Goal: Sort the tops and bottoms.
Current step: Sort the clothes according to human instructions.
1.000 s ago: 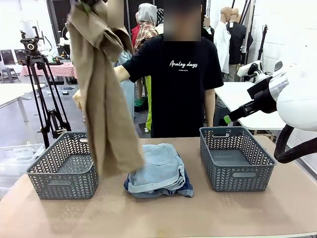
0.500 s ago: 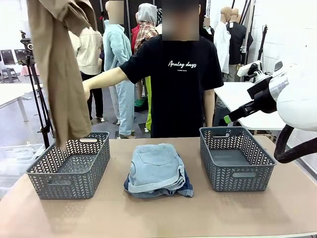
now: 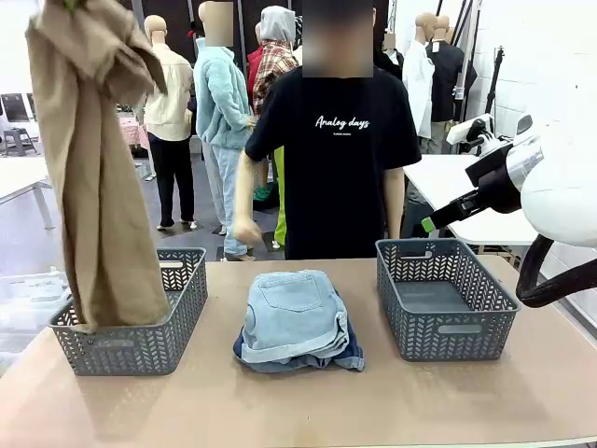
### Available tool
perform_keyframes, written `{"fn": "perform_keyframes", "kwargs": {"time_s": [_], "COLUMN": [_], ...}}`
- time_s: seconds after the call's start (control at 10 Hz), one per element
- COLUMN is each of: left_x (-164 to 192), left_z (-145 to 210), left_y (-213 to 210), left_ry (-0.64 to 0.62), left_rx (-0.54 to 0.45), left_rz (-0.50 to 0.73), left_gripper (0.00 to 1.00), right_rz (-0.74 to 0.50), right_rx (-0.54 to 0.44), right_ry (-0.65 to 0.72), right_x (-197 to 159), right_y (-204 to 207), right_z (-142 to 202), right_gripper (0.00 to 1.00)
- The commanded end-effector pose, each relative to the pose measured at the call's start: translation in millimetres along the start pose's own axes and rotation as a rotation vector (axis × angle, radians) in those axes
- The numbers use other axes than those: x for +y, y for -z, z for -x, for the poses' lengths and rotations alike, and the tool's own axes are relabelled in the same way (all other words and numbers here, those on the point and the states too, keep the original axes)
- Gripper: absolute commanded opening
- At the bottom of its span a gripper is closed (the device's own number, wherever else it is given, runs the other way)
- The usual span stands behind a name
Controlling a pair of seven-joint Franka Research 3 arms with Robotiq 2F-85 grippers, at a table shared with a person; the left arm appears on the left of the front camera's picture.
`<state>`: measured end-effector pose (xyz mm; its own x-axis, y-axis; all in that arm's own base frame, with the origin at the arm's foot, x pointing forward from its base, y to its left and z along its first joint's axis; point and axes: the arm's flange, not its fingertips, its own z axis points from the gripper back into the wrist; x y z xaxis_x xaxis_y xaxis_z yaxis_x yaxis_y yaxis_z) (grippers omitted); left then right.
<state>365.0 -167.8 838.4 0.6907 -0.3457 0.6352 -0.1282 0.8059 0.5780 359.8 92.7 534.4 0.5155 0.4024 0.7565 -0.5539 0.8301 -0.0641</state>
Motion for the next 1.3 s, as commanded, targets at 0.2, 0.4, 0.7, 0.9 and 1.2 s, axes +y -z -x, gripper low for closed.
{"fn": "perform_keyframes", "kwargs": {"time_s": [0.2, 0.4, 0.7, 0.9, 1.2], "left_x": [11, -1, 4, 4, 1], "left_z": [69, 82, 71, 71, 78], "left_y": [52, 68, 64, 64, 132], "left_ry": [-0.174, -0.174, -0.154, -0.154, -0.243], "left_rx": [-0.039, -0.05, -0.007, -0.007, 0.175], "left_rz": [0.041, 0.054, 0.048, 0.048, 0.312], "left_gripper": [0.0, 0.0, 0.0, 0.0, 0.0], "right_rz": [-0.013, -0.013, -0.013, -0.013, -0.013], "right_rx": [0.0, 0.0, 0.0, 0.0, 0.0], "right_ry": [-0.003, -0.003, -0.003, -0.003, -0.003], "right_x": [-1, -1, -1, -1, -1], "right_y": [2, 2, 2, 2, 2], "right_z": [1, 1, 1, 1, 1], "right_gripper": [1.0, 1.0, 1.0, 1.0, 1.0]}}
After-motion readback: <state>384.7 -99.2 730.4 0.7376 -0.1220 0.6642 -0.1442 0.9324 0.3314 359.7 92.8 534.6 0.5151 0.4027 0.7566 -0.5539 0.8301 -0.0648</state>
